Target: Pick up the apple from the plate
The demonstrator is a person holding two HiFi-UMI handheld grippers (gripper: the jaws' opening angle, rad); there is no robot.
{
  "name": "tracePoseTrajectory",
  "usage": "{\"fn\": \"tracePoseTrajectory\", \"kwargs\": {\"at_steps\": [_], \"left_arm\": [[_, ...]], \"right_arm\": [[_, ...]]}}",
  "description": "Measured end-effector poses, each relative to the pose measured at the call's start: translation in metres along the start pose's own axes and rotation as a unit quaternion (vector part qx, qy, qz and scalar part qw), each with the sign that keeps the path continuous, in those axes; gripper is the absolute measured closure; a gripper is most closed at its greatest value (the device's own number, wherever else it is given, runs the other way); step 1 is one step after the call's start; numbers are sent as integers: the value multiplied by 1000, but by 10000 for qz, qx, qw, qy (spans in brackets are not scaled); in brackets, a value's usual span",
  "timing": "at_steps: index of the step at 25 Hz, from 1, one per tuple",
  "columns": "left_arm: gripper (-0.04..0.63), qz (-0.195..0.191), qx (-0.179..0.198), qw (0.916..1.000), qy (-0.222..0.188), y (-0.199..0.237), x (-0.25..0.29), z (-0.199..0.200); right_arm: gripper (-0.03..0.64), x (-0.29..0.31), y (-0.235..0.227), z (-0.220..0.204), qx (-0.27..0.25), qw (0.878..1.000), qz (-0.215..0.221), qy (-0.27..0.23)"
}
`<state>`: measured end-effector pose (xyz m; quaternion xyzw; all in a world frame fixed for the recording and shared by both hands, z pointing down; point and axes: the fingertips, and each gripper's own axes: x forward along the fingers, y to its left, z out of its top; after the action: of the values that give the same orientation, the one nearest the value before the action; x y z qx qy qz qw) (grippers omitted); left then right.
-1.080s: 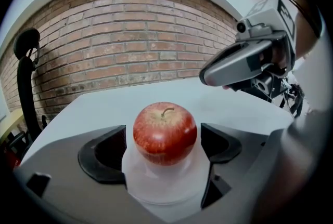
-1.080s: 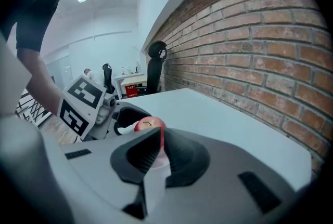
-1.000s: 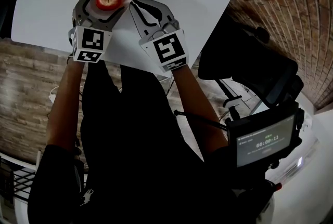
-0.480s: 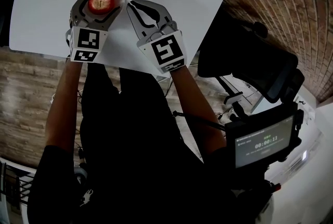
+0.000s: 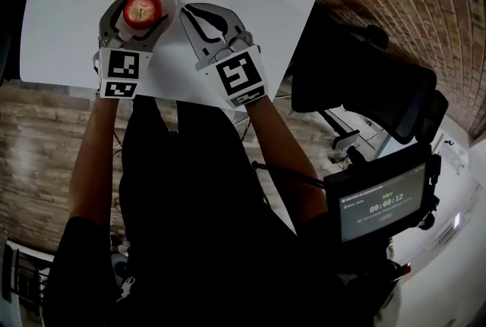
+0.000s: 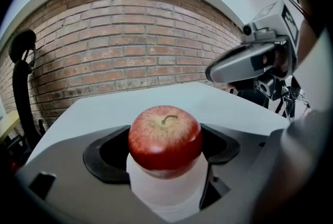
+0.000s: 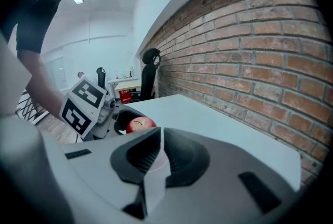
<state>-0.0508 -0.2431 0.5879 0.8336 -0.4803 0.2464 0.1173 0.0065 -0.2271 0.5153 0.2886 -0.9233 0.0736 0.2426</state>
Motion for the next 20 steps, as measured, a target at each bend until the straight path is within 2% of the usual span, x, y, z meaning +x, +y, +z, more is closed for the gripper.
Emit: {"fn": "tracePoseTrajectory", "kwargs": {"at_steps": [11, 20], "left_arm": [[186, 29, 128, 9995, -271, -1, -59, 46], [186, 27, 231, 9988, -439, 4, -79, 66]], "right_arm": [[612, -27, 8, 50, 255, 9981, -274, -486], [612, -37, 16, 79, 298, 9957, -400, -785]]}}
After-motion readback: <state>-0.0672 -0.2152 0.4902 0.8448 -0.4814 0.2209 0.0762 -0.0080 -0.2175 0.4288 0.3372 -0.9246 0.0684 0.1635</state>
